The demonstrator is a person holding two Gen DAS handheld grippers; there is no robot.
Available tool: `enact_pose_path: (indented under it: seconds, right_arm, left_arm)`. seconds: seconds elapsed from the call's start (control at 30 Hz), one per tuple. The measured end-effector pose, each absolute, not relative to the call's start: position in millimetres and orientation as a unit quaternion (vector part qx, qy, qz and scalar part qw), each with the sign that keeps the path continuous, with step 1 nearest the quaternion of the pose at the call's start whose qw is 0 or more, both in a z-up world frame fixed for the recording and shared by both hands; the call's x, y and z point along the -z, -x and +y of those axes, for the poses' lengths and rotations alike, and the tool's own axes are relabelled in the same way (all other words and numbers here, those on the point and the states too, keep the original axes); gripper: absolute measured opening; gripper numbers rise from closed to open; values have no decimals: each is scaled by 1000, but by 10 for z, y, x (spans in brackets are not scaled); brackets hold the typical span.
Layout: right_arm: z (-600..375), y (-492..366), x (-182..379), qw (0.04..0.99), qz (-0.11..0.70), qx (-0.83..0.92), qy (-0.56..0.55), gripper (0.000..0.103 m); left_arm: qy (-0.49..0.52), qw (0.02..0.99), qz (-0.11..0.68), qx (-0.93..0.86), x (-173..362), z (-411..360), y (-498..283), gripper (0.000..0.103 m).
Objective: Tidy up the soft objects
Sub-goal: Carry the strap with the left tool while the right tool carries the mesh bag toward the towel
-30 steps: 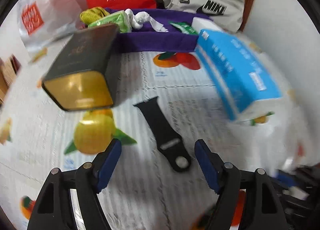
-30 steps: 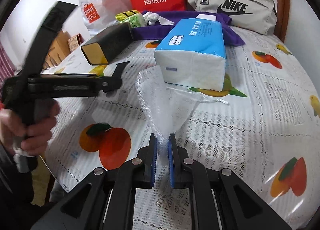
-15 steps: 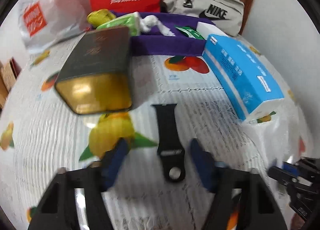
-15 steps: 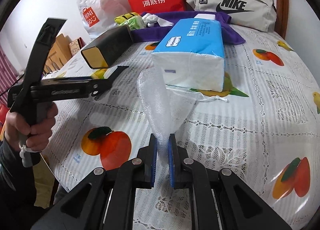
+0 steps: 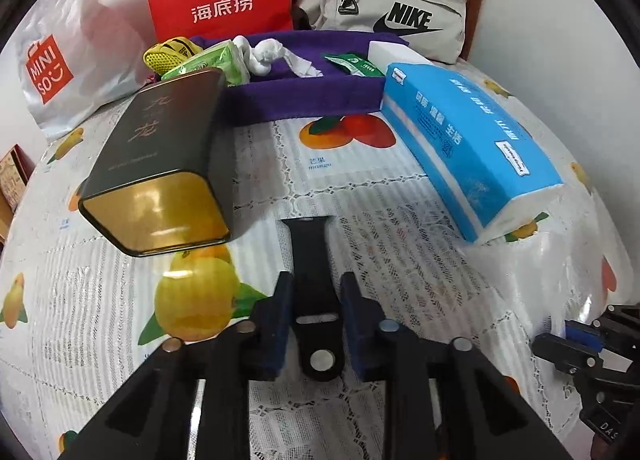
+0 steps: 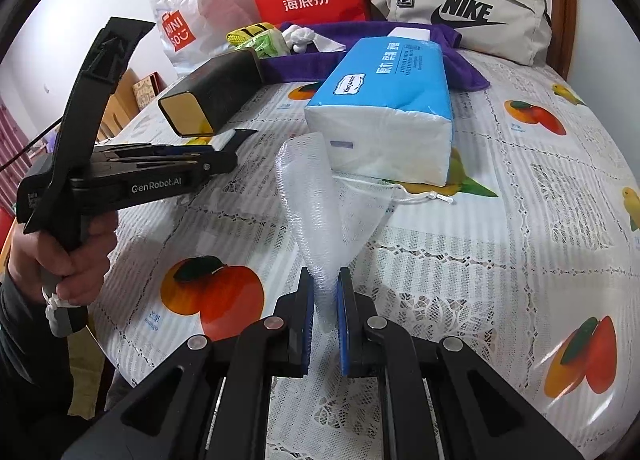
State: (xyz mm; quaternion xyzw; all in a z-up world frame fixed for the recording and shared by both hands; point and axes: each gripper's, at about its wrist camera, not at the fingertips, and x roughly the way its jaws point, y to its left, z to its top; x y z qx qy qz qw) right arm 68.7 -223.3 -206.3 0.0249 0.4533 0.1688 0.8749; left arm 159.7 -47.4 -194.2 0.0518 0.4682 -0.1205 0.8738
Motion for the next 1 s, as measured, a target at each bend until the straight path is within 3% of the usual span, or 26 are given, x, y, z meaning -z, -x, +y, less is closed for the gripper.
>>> enact_pose_path:
  seconds: [1.0]
  right_arm:
    - [-2053, -560, 1275, 899, 402, -173, -12, 9]
  left_arm:
    - [40, 891, 436, 121, 1268, 226, -1203, 21]
